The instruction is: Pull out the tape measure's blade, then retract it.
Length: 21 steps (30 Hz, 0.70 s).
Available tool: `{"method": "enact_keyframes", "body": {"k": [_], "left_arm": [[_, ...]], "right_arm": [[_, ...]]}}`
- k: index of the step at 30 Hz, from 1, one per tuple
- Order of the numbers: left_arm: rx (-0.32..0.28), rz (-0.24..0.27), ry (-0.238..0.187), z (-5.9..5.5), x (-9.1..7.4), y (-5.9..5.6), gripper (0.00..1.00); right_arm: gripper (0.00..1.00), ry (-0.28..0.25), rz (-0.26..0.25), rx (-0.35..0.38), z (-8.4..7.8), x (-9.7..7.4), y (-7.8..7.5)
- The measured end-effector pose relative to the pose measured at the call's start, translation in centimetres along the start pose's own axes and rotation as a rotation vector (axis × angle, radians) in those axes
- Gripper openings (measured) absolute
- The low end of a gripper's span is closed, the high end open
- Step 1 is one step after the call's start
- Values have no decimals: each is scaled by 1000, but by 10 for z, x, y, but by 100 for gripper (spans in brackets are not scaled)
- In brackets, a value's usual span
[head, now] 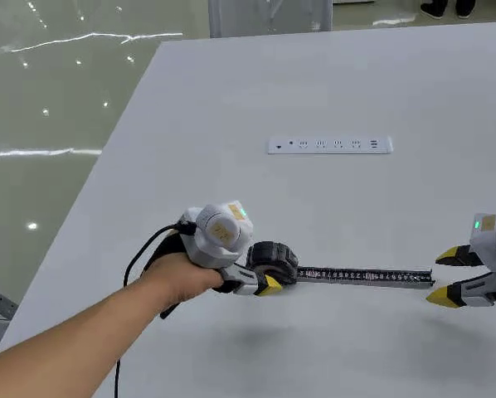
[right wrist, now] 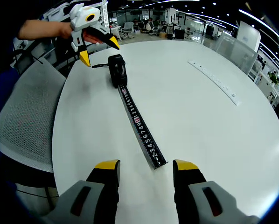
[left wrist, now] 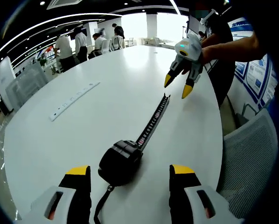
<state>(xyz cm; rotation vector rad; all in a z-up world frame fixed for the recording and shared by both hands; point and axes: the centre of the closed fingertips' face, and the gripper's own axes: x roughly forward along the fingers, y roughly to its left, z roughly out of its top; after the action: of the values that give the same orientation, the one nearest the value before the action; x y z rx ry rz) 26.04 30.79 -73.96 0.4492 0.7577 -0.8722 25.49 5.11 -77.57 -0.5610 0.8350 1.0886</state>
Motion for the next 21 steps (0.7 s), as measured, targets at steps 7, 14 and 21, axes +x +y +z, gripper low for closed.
{"method": "enact_keyframes", "body": {"k": [7,14,21], "left_arm": [[-80,27,-13,-7,-14,-9,68],[-136,45,9,-20,-27,-21,76],[-191,74,-7,-24,-42,-29,79]], "right_arm": [[52,-37,-33,62,1,-10,14],[60,-76,-63,127,5,-24,27],[71,-98,-87,136,10,-39,42]]}}
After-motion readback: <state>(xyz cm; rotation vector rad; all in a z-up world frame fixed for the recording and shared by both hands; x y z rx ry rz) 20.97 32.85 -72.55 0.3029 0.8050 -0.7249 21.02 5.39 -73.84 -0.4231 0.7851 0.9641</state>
